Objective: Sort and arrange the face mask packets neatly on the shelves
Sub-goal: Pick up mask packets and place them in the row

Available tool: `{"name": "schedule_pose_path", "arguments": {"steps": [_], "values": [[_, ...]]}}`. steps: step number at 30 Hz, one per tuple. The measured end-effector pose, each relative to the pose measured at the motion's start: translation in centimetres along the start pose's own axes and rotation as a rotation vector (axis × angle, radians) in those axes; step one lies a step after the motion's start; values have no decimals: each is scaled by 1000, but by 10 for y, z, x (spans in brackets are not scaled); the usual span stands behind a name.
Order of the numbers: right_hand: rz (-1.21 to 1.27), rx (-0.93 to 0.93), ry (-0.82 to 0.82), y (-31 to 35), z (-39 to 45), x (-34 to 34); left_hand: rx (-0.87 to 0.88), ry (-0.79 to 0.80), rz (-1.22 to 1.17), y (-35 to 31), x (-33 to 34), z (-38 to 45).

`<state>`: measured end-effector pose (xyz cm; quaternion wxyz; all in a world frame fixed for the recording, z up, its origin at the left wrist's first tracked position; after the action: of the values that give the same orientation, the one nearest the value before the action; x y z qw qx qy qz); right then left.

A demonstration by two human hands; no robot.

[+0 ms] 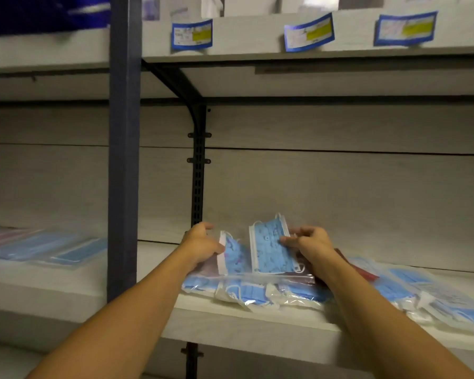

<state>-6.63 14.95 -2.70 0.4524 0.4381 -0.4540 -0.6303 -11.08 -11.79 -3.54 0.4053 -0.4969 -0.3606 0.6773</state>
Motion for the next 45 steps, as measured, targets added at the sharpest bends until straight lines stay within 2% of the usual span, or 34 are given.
{"name": "schedule_pose_path", "arguments": {"steps": [6,12,18,24,32,37,45], "values": [[135,-81,68,13,-32,3,42,-91,-298,-33,-31,-51],[151,-97,127,37,-73,15,133,-178,-366,-62,-52,-107],[187,-122,128,44,-107,18,223,-277,-309,-72,-78,-161],[279,-158,115,52,-135,35,239,-354,-316,-61,-116,-208],[281,-370,183,104,-204,79,315,-435,-483,-42,-189,-253],[211,-457,254,122,-245,126,332,-477,-441,-24,-240,-278],[244,-451,269,132,-277,212,307,-513,-403,16,-332,-302]]}}
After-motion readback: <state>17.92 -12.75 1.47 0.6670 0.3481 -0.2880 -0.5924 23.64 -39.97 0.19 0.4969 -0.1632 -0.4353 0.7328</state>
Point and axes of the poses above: each hand's wrist, its own z-axis towards the middle knuckle, its own x-axis out of the palm, y = z × x, the point moved 3 cm from there along z, towards the middle knuckle, and after that the axes turned 4 degrees about -z, right-handed, at the moved point
